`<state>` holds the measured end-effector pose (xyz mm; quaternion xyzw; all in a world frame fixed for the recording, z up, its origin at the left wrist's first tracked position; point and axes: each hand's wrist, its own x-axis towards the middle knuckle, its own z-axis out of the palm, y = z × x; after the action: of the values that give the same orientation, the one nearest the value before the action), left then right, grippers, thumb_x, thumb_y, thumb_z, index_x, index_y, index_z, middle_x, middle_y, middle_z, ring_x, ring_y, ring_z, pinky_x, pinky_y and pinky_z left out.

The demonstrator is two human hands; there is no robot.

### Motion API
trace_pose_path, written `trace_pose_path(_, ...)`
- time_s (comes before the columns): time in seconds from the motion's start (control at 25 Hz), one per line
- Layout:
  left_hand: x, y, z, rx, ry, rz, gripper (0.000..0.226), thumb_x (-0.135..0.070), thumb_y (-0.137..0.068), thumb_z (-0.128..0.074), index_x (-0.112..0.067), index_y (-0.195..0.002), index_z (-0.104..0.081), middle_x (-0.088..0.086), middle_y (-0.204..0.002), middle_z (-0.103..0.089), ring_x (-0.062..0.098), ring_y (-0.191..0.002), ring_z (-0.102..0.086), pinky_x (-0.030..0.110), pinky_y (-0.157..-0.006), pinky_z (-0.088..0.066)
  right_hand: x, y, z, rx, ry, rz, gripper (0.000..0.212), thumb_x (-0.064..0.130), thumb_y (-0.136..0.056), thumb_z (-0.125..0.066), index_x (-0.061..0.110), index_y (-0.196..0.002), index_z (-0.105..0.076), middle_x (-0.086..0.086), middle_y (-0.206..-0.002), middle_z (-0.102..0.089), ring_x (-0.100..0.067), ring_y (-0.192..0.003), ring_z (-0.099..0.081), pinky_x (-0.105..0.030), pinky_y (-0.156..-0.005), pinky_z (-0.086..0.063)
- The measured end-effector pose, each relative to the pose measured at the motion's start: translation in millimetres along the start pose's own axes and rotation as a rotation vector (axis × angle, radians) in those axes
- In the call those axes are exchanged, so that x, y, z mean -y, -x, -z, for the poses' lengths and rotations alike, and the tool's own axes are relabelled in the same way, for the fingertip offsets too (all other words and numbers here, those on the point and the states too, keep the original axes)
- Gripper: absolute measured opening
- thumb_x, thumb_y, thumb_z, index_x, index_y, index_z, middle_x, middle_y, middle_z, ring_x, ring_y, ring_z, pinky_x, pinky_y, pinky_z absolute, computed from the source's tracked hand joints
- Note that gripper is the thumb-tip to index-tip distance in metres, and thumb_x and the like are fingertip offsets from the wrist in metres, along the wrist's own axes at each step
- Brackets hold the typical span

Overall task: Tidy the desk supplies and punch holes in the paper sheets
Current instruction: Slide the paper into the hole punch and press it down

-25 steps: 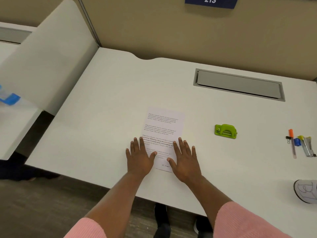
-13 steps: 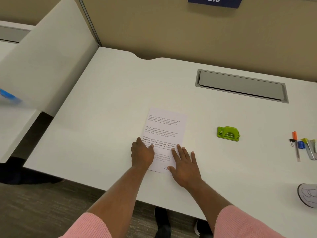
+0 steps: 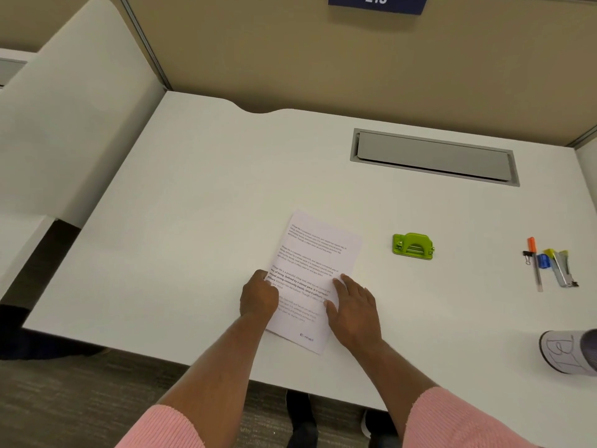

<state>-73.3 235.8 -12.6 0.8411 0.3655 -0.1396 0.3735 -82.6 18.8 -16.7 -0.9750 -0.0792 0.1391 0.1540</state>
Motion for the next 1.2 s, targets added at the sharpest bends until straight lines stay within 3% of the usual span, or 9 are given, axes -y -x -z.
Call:
trace_pose_path(0.24,-7,8,-4,0.062,-0.152,-0.066,0.025,-0.01,-0.088,-0.046,-0.025,-0.102,-0.061,-0.004,-0.088,-0.061,0.026,-0.082,-0.056,0.028,-0.072,-0.04,-21,-3,9,-0.056,-0.029,-0.104,0.057,0.04,-0.097,-0.049,0.018,-0.149,-0.041,-0.003,-0.159,-0.036,-0.023,-0.144,-0.036,-0.043,-0.12,-0.027)
trace_pose_path(0.32,-10,13,-8,0.079,-0.195,-0.106,0.026,-0.012,-0.088,-0.044,-0.027,-0.102,-0.06,-0.003,-0.09,-0.064,0.026,-0.082,-0.058,0.03,-0.071,-0.043,-25,-3,12,-0.068,-0.043,-0.134,0.058,0.039,-0.097,-0.049,0.017,-0.15,-0.039,-0.003,-0.16,-0.035,-0.023,-0.144,-0.036,-0.042,-0.12,-0.026)
trace_pose_path(0.44,-15,20,-17,0.08,-0.272,-0.185,0.031,-0.011,-0.087,-0.045,-0.028,-0.107,-0.061,-0.001,-0.099,-0.069,0.028,-0.087,-0.06,0.034,-0.083,-0.048,-32,-4,17,-0.098,-0.082,-0.179,0.06,0.038,-0.097,-0.049,0.014,-0.151,-0.037,-0.006,-0.159,-0.036,-0.024,-0.145,-0.035,-0.042,-0.121,-0.024)
trace_pose_path(0.72,-30,30,-46,0.105,-0.432,-0.399,0.032,-0.011,-0.087,-0.041,-0.03,-0.104,-0.061,-0.005,-0.097,-0.071,0.022,-0.094,-0.064,0.036,-0.086,-0.032,-62,2,32,-0.164,-0.215,-0.362,0.062,0.032,-0.099,-0.05,0.009,-0.153,-0.03,-0.009,-0.155,-0.04,-0.027,-0.143,-0.037,-0.043,-0.12,-0.027)
trace_pose_path(1.0,-68,38,-79,0.139,-0.494,-0.479,0.03,-0.013,-0.086,-0.042,-0.03,-0.099,-0.063,-0.006,-0.088,-0.069,0.023,-0.083,-0.058,0.037,-0.085,-0.03,-107,11,51,-0.23,-0.328,-0.511,0.047,0.016,-0.101,-0.043,0.016,-0.147,-0.037,-0.007,-0.138,-0.05,-0.034,-0.116,-0.059,-0.045,-0.095,-0.047)
trace_pose_path(1.2,-100,44,-93,0.169,-0.512,-0.506,0.019,-0.021,-0.086,-0.048,-0.028,-0.098,-0.062,-0.007,-0.091,-0.07,0.02,-0.091,-0.065,0.036,-0.09,-0.037,-148,13,65,-0.314,-0.457,-0.634,0.021,0.01,-0.099,-0.047,0.011,-0.117,-0.058,-0.008,-0.119,-0.054,-0.032,-0.101,-0.062,-0.033,-0.08,-0.044)
